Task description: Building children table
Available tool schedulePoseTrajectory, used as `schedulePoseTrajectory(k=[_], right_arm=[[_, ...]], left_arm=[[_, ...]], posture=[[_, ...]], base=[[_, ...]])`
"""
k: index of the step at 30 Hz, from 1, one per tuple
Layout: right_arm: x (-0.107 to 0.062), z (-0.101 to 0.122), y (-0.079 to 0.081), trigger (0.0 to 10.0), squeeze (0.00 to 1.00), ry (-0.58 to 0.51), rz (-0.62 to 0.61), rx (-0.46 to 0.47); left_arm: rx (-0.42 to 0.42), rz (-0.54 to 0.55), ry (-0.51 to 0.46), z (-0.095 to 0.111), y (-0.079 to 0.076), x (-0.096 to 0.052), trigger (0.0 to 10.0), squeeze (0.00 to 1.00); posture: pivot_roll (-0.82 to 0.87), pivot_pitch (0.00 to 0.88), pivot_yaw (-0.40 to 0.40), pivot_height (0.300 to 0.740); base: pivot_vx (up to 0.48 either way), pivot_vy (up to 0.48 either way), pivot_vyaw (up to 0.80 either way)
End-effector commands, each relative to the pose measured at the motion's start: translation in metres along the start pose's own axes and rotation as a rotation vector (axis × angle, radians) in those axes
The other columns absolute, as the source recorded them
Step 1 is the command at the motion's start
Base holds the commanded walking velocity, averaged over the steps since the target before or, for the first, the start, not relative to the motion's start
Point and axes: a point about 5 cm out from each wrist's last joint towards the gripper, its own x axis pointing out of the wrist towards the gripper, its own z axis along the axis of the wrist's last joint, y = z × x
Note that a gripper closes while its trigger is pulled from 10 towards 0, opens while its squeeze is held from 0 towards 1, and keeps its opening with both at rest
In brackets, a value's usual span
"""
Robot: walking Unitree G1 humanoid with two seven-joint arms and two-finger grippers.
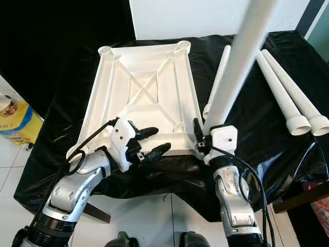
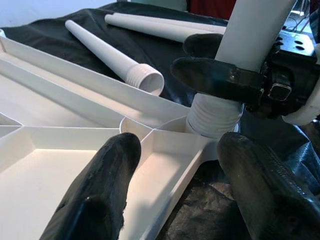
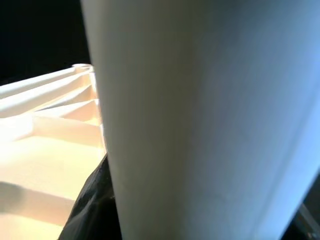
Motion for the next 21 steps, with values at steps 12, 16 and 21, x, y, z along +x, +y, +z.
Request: schedulePoseTrajectory(k=[12,16,21], right_arm=[[-0.0079,-0.0113,0.0168,10.0,0.00,0.044,0.128,-0.005],[-0.0102,-0.0123,0.0158,10.0,0.00,0.035,0.130,-0.006],[-0.0144,-0.0180,0.0139,10.0,0.00,0.036,0.132,0.016]], left_arm=[[-0.031,0.067,0.006,0.0000,0.0019,-0.0028,10.0,0.00],[-0.032,0.067,0.007,0.0004,0.0015,-0.0026,10.0,0.00],[-0.039,0.069,0.011,0.0016,0.0018,-0.0029,10.0,0.00]], posture=[[0.03,0.110,0.033,0.740],[0.03,0.114,0.035,0.740],[0.04,0.124,0.038,0.740]], base=[[0.000,0.000,0.00],[0.000,0.000,0.00],[0.000,0.000,0.00]])
